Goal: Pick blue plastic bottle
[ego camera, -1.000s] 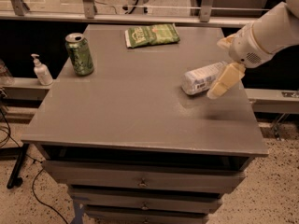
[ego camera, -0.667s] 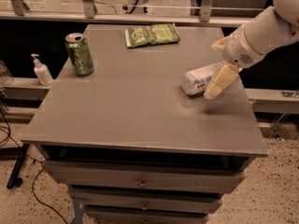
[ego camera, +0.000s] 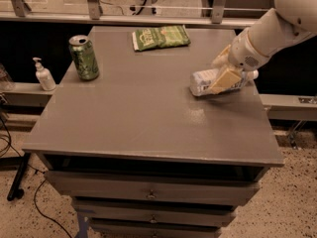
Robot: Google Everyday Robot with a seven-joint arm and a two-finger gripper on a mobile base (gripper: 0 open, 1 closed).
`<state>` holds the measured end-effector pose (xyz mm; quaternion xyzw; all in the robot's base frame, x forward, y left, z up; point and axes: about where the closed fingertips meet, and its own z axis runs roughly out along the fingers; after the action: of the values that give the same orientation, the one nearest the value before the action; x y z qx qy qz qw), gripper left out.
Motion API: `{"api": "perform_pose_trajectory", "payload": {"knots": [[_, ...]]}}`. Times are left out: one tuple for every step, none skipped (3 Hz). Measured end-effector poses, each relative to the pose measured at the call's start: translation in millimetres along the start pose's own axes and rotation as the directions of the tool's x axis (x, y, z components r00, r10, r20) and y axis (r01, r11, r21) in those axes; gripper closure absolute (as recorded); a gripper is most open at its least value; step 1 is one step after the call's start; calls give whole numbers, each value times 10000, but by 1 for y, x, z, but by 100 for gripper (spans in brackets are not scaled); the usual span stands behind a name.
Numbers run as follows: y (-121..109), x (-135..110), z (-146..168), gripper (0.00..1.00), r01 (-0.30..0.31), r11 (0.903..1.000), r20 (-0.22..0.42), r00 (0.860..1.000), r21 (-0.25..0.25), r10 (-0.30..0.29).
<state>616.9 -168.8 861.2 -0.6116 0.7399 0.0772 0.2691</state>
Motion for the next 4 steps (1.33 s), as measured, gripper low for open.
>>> {"api": "perform_pose_trajectory", "payload": {"knots": [[4, -8, 3, 64, -9, 9999, 121, 9999, -170, 12], [11, -20, -3, 87, 147, 9994, 341, 9993, -324, -136], [11, -37, -27, 100, 146, 9987, 1034, 9946, -481, -95], [4, -61, -75, 100, 118, 9997, 2093, 9778, -222, -69]]}}
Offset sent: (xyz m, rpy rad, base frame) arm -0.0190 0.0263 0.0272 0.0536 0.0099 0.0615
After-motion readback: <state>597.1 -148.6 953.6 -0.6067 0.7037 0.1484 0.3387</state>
